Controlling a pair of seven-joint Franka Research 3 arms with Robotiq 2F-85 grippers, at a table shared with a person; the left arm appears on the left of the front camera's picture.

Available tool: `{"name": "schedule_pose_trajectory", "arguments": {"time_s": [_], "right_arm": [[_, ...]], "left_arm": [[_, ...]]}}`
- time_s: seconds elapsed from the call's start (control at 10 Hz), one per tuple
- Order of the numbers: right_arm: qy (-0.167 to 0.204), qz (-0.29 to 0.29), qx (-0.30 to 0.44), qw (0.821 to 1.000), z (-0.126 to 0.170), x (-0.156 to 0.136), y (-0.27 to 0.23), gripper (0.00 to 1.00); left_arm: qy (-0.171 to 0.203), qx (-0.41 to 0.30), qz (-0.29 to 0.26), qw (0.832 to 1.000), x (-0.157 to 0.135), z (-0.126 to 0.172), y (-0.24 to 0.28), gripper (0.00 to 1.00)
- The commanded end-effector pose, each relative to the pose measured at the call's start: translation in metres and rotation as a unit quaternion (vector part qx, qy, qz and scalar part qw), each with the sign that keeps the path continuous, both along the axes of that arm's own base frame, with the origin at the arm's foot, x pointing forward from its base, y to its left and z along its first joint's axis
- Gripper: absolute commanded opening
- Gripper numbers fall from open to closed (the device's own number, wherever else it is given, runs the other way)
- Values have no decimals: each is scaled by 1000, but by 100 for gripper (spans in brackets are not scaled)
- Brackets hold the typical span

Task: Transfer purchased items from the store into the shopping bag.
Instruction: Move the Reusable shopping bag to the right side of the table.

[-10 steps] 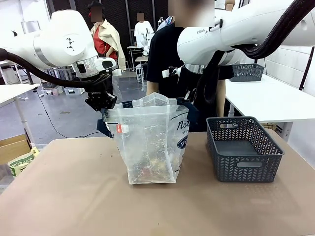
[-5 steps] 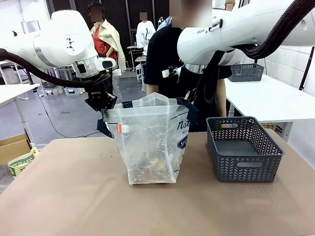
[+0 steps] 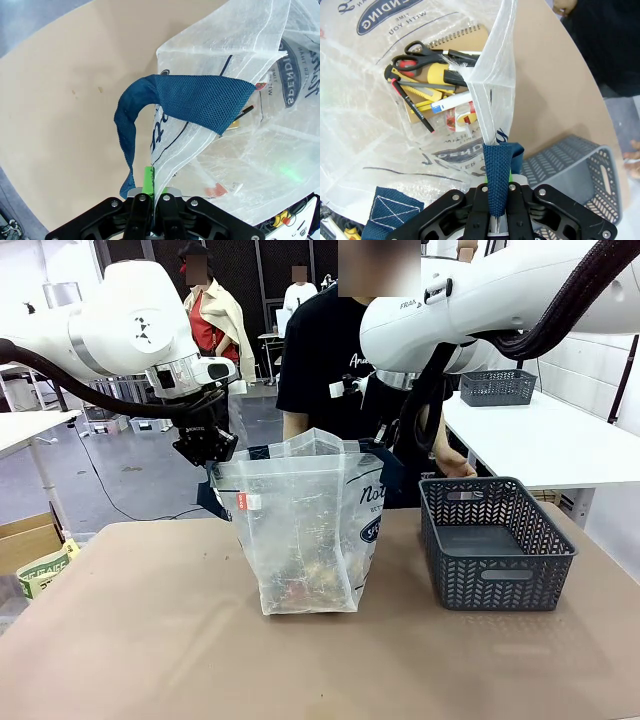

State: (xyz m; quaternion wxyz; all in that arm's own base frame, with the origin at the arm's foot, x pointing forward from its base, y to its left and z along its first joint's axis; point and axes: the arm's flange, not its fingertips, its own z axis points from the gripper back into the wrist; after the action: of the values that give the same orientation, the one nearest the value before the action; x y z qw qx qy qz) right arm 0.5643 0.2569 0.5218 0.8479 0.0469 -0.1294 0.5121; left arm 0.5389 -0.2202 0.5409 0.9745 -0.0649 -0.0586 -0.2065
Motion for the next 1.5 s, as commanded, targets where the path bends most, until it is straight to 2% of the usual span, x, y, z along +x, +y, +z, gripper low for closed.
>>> {"name": "schedule_pose_trajectory", "arguments": {"time_s": [0.0,0.7,0.9,1.0,1.4], "right_arm": [[0,-1,0,1000,0,1,-1,0],[1,-5,6,1000,4,2,6,0],[-23,-16,18,999,15,6,19,0],[-24,-20,21,999,18,9,28,0],[3,-41,17,999,24,19,60,0]], "left_arm": [[-4,2,6,1000,1,2,2,0],[0,0,0,1000,0,0,0,0],[-16,-20,-2,1000,4,8,-15,0],[-24,-32,-4,999,7,11,-23,0],[-40,-63,-10,997,7,13,-47,0]]}}
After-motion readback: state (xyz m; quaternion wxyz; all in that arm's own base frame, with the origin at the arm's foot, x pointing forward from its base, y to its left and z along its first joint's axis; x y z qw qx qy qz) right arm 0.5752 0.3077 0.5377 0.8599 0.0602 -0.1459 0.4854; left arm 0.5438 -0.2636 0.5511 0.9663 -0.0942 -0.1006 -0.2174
